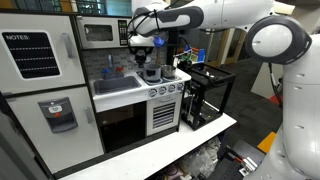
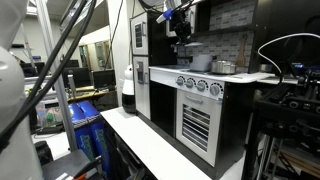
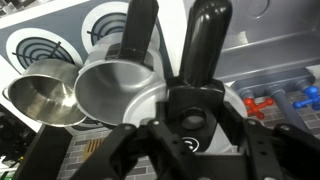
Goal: Remove the lid from the pot and put it in the sink
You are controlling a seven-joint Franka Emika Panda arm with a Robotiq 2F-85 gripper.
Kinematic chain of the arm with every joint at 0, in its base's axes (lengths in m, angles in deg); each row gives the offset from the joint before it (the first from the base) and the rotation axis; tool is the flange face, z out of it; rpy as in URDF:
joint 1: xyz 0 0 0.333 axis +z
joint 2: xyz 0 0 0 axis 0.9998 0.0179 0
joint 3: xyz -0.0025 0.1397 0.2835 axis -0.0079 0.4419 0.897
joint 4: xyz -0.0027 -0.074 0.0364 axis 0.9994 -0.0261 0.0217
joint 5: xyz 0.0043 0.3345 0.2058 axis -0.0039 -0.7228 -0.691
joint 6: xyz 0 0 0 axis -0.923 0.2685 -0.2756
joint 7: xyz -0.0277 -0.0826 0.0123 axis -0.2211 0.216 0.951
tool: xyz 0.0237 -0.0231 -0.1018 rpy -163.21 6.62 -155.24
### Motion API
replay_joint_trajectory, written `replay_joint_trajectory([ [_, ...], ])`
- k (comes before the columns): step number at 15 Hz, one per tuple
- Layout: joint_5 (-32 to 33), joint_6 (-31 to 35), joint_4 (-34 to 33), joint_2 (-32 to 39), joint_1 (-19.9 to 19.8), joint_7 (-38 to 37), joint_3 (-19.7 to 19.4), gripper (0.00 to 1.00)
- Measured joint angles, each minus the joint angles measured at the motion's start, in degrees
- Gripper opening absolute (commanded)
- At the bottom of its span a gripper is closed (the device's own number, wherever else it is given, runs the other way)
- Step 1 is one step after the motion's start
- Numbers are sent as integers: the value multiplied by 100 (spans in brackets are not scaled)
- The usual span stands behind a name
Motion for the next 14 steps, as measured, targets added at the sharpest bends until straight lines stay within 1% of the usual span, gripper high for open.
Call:
replay_joint_trajectory([
  [7, -293, 240, -2, 112, 1, 591, 189, 31],
  [14, -749, 333, -144, 546, 44, 1239, 206, 31],
])
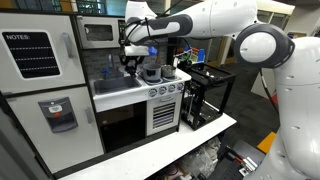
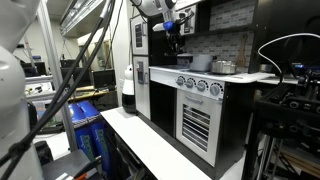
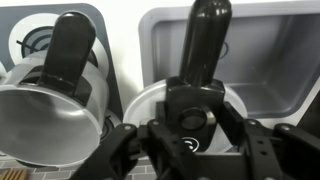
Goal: Remove the lid from the pot and put it in the sink
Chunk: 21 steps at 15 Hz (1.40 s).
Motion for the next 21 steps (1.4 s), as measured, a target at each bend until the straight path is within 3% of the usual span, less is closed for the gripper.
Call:
replay_joint_trajectory([
  [10, -541, -71, -513, 419, 143, 742, 2, 31],
  [21, -1054, -614, -706, 654, 116, 812, 5, 31],
])
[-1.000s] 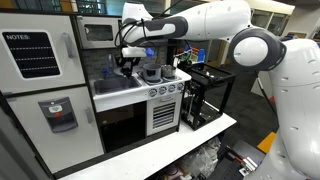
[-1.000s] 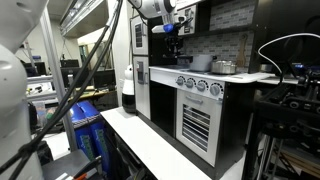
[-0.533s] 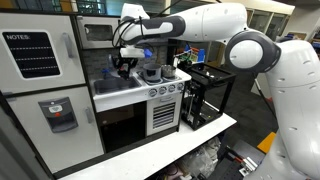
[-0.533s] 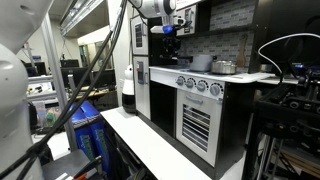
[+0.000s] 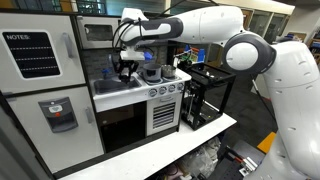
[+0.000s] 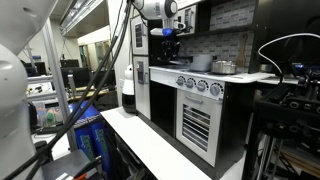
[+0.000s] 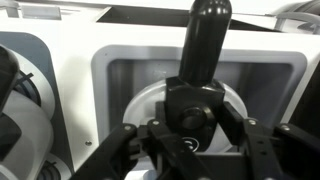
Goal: Remove the lid from the pot and put it in the sink
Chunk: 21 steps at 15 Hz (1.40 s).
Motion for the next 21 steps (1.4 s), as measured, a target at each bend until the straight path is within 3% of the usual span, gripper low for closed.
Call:
replay_joint_trajectory([
  [21, -4, -10, -249, 377, -104, 17, -22, 31],
])
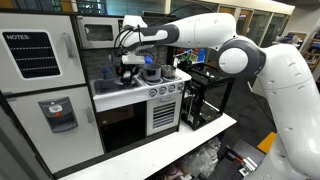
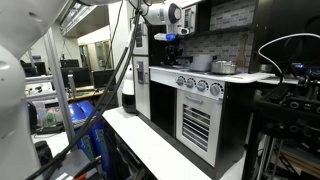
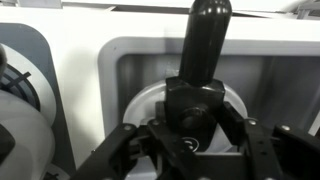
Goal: Remove the lid from the pot and put it in the sink
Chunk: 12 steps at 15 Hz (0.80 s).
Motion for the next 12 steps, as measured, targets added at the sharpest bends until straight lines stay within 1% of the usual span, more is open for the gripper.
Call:
replay_joint_trajectory([
  [10, -10, -2, -334, 371, 1, 67, 35, 31],
  [11, -10, -4, -359, 387, 1, 72, 45, 33],
  [12, -10, -5, -373, 395, 1, 83, 55, 81],
])
